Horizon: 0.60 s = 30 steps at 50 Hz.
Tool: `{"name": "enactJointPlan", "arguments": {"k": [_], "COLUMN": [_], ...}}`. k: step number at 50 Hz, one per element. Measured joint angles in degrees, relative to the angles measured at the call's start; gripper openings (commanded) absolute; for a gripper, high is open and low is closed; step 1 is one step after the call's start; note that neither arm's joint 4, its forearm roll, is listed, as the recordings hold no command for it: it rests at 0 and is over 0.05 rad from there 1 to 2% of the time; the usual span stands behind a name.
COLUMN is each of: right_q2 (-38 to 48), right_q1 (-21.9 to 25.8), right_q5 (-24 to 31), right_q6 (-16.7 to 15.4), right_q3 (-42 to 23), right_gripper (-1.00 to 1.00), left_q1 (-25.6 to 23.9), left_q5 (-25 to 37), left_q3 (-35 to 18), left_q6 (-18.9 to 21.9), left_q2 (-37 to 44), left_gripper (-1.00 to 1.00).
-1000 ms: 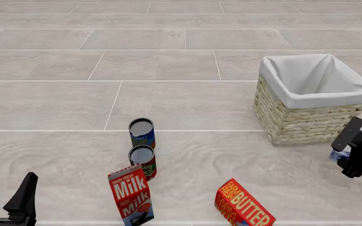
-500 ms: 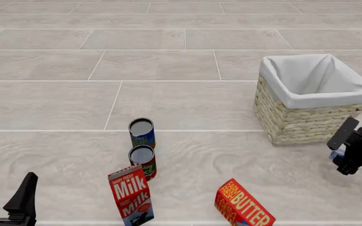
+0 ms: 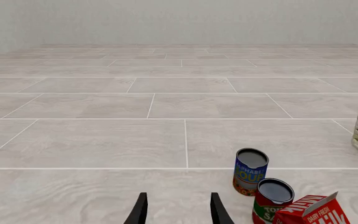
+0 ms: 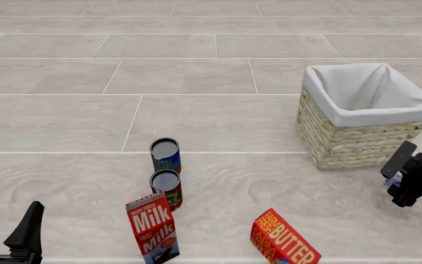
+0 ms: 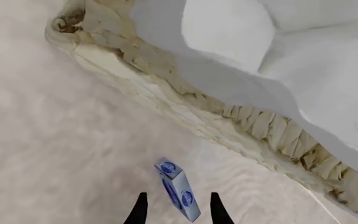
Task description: Pick the cream cheese and place it in the basket.
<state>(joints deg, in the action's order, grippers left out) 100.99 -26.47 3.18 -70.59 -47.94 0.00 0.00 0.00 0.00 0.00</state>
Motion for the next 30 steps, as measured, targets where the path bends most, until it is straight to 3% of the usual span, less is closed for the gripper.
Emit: {"name": "enactJointPlan", "arguments": {"k": [30], "right_q2": [4.5], "right_q1": [-0.8], "right_q5": [-1.7], "right_q6": [-0.2], "right_q3": [-1.6], "right_gripper": [1.00], "left_q1": [0.0], "left_q5": [0.0], "left_q3": [0.0], "left_q6": [0.0], "left_q2": [0.0], "left_gripper": [1.00]}}
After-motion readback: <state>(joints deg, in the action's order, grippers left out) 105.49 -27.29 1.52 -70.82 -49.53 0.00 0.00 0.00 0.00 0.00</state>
